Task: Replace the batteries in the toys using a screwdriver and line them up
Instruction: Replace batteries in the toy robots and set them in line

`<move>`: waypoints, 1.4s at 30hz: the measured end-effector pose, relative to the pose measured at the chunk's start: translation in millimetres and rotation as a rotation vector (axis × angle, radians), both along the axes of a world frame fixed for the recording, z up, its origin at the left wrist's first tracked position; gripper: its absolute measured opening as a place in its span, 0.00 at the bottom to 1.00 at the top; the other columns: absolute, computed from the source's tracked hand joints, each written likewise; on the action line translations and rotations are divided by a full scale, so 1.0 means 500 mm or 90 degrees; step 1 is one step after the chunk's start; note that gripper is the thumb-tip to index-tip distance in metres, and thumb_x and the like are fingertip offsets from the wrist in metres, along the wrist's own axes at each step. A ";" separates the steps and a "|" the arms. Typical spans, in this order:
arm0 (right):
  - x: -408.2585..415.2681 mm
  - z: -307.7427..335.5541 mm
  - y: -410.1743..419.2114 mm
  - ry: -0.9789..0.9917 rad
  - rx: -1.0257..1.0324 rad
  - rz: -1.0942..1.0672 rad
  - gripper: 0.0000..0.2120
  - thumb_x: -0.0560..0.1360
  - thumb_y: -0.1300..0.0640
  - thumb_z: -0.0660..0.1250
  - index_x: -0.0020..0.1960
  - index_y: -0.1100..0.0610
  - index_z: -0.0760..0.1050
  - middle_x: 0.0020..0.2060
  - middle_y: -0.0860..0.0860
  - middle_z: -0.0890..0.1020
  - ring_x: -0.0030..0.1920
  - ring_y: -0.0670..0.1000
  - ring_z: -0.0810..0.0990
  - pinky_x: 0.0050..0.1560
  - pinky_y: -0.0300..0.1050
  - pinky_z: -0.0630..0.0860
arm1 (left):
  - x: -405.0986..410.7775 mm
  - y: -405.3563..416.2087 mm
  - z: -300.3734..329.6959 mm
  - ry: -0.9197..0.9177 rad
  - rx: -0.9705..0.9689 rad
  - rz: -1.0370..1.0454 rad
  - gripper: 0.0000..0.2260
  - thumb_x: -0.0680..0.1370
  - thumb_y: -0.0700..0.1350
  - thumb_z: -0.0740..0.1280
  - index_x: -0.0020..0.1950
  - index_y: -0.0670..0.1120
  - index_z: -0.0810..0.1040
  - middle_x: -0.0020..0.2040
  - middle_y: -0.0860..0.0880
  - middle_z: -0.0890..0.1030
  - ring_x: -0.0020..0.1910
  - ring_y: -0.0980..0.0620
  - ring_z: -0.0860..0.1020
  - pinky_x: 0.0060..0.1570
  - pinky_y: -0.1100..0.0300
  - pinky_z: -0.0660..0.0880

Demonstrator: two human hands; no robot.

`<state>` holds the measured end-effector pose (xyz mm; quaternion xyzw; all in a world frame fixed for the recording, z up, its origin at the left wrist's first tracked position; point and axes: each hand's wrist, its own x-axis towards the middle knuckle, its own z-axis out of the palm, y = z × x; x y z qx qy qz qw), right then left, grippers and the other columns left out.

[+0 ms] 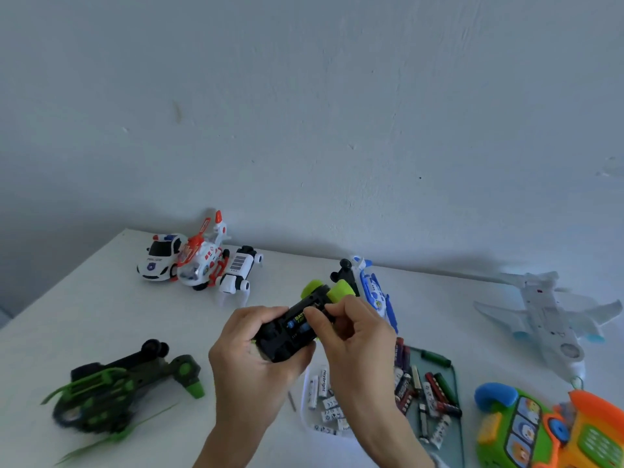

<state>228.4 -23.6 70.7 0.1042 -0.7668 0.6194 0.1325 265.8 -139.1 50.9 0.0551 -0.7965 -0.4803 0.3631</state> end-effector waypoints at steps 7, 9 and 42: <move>-0.005 -0.030 -0.120 0.229 0.228 -0.083 0.17 0.73 0.48 0.66 0.29 0.53 0.72 0.26 0.44 0.66 0.26 0.48 0.66 0.24 0.39 0.64 | 0.009 -0.115 0.000 0.008 0.017 0.017 0.19 0.57 0.45 0.79 0.45 0.55 0.81 0.42 0.54 0.80 0.42 0.53 0.80 0.37 0.63 0.76; -0.002 -0.031 -0.152 0.300 0.349 -0.112 0.21 0.78 0.45 0.58 0.30 0.53 0.73 0.25 0.47 0.68 0.24 0.49 0.67 0.21 0.40 0.62 | 0.011 -0.148 0.005 -0.003 0.016 0.021 0.18 0.56 0.50 0.77 0.44 0.57 0.81 0.42 0.55 0.80 0.42 0.54 0.80 0.38 0.62 0.77; -0.040 -0.130 -0.255 -0.282 -0.149 0.091 0.10 0.75 0.58 0.67 0.54 0.62 0.79 0.40 0.58 0.83 0.38 0.52 0.79 0.39 0.43 0.73 | 0.015 -0.450 -0.023 -0.305 0.449 -0.275 0.30 0.46 0.46 0.79 0.47 0.42 0.83 0.38 0.45 0.83 0.34 0.50 0.79 0.32 0.60 0.75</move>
